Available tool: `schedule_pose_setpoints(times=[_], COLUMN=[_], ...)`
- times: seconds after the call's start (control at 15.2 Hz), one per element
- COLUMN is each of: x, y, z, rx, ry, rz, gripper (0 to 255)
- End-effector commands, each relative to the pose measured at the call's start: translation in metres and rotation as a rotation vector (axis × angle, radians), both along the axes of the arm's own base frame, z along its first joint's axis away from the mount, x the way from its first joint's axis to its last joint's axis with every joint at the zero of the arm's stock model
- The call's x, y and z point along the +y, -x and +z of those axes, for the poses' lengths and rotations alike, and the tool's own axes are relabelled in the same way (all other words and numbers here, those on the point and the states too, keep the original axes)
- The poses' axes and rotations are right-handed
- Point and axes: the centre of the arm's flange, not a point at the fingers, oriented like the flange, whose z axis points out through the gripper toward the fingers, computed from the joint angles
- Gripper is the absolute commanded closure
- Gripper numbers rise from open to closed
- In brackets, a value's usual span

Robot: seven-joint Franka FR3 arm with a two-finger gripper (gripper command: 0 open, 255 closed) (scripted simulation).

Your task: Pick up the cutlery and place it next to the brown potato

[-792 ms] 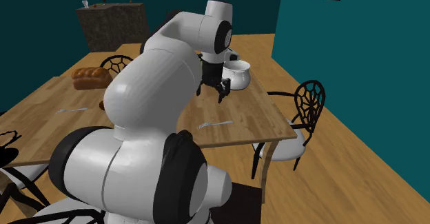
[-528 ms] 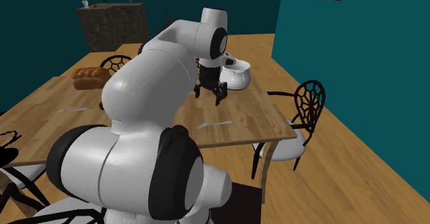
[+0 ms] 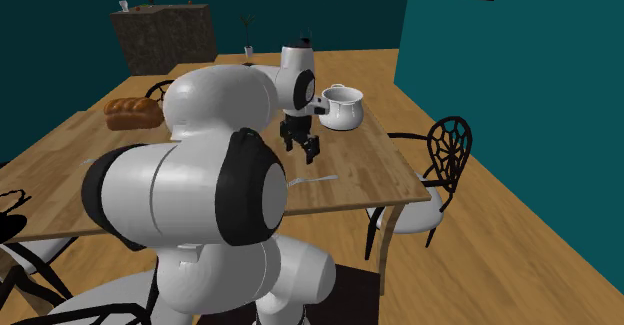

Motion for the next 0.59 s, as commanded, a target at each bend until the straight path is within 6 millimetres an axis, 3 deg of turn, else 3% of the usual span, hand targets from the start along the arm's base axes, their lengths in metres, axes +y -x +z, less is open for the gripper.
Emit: schedule_pose_setpoints(times=[0.0, 0.53], x=[0.007, 0.015], y=[-0.016, -0.083], z=[-0.019, -0.100], rx=[-0.008, -0.026], ry=[0.016, 0.084], rz=[-0.083, -0.396], gripper=[0, 0])
